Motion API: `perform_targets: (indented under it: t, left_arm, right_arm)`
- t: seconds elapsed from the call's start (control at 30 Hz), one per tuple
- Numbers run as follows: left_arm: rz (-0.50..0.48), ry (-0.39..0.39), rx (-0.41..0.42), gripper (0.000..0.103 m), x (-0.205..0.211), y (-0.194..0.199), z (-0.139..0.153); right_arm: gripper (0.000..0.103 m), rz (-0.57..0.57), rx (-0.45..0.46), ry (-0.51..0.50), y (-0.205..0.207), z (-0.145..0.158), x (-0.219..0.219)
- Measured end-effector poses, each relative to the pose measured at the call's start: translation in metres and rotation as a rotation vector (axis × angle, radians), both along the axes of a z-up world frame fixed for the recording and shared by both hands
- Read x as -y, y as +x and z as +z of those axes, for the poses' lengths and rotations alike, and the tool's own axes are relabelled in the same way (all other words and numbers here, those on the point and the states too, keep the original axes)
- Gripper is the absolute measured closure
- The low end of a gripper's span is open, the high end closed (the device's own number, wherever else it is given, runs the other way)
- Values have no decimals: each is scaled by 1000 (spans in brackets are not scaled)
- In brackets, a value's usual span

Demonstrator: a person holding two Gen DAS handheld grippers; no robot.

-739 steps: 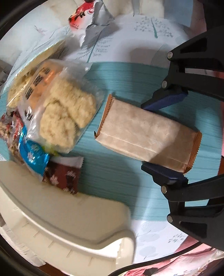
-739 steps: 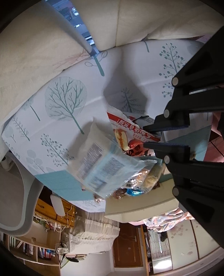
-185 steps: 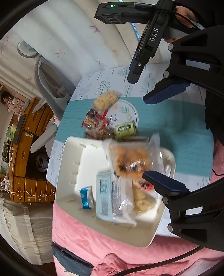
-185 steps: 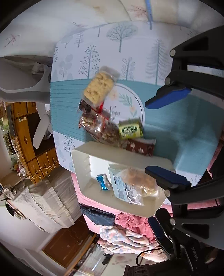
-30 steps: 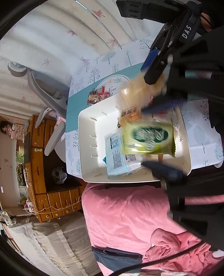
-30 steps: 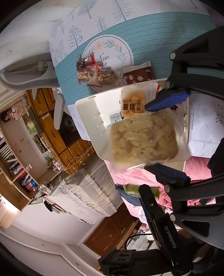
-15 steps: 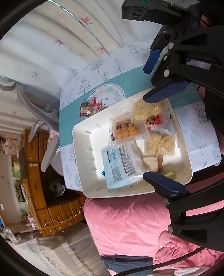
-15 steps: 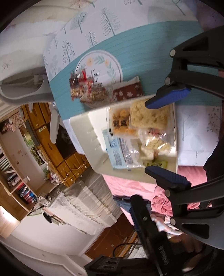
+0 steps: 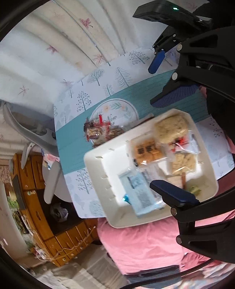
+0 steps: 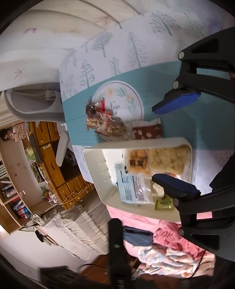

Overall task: Organize snacks
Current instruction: 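Move the left tool to the red-and-clear walnut bag while the right tool approaches another nut bag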

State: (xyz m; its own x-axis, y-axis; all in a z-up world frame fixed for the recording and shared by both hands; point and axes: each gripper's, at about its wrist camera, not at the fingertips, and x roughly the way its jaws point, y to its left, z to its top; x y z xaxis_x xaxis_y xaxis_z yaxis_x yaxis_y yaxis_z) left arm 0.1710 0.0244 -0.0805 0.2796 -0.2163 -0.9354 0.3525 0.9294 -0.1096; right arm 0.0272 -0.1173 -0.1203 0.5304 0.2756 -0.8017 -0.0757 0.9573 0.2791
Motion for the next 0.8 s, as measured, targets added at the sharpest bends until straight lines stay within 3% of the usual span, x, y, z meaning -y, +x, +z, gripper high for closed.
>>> perform_targets:
  t: [0.27, 0.43, 0.8]
  left_arm:
    - [-21, 80, -55, 22, 50, 59, -6]
    - [-15, 141, -117, 22, 81, 95, -25]
    - [42, 110, -233, 22, 128, 172, -77]
  right_arm:
    - [34, 77, 53, -72, 20, -5, 10]
    - [34, 141, 85, -116, 35, -17, 13]
    - [34, 228, 170, -156, 84, -48, 18]
